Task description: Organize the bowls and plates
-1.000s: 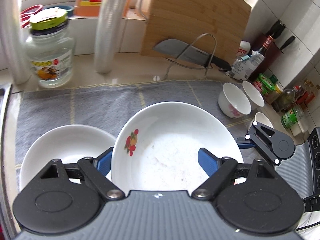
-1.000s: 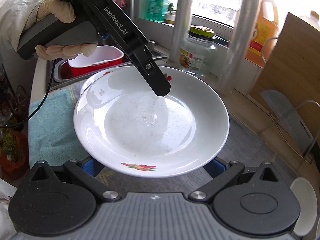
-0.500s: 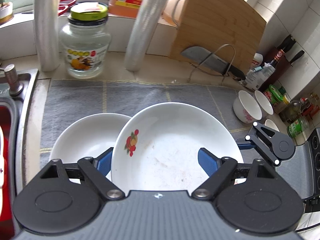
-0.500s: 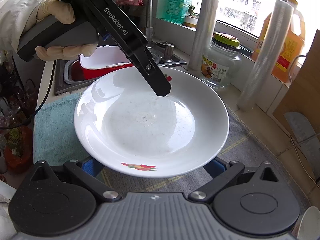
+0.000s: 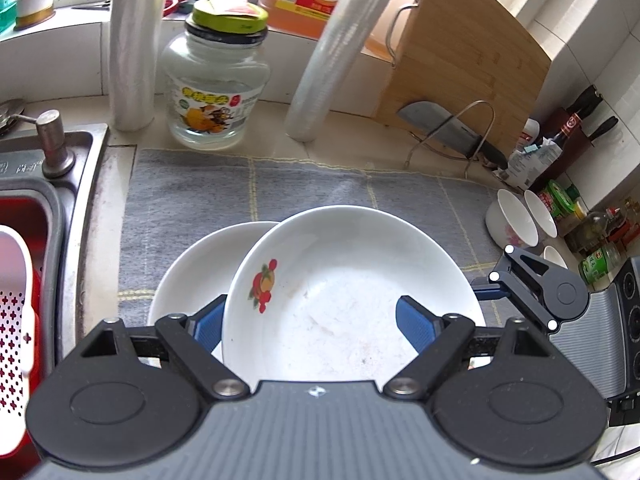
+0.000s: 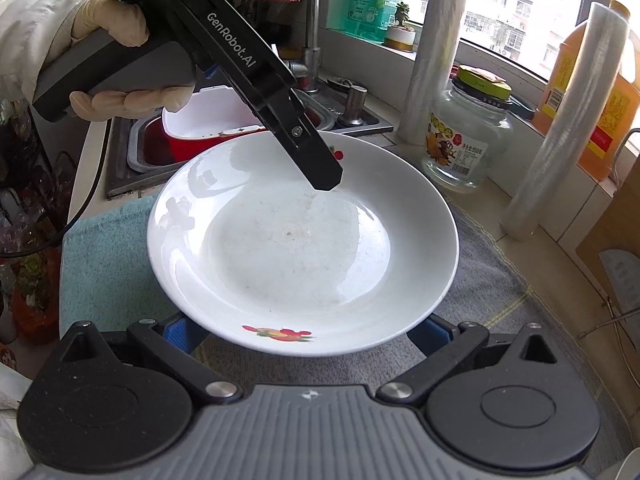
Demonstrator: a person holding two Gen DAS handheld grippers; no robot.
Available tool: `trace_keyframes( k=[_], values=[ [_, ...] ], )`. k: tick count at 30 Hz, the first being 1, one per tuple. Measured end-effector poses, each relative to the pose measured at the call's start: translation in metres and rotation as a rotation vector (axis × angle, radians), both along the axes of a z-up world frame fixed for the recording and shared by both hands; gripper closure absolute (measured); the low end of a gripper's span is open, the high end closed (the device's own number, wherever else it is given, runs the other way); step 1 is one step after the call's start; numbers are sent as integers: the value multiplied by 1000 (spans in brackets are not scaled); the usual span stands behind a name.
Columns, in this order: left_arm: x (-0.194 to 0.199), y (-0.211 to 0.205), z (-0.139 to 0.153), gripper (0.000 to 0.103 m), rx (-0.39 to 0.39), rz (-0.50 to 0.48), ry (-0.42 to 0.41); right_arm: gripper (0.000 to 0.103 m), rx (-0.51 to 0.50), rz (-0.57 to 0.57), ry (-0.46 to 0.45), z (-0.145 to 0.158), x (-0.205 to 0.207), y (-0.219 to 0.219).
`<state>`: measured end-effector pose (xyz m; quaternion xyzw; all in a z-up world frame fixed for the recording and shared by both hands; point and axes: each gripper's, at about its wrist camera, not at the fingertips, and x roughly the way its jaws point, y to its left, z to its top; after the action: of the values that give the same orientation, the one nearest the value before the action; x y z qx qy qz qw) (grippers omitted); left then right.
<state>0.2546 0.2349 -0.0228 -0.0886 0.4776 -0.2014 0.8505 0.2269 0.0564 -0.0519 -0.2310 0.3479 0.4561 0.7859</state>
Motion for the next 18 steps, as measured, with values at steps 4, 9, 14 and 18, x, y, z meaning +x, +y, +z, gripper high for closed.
trace_keyframes(
  k=[4,9,14,18],
  values=[
    [3,7,-2,16,-3,0,1,0,-7,1,2,-2,3,6],
    [7,11,-4,16,-4,2,6,0,-11,2,10,-4,6,11],
    [11,16,-9,16,-5,9,11,0,-16,3,17,-6,9,16],
    [13,18,-12,16,-6,14,18,0,-20,4,27,-8,10,18]
  ],
)
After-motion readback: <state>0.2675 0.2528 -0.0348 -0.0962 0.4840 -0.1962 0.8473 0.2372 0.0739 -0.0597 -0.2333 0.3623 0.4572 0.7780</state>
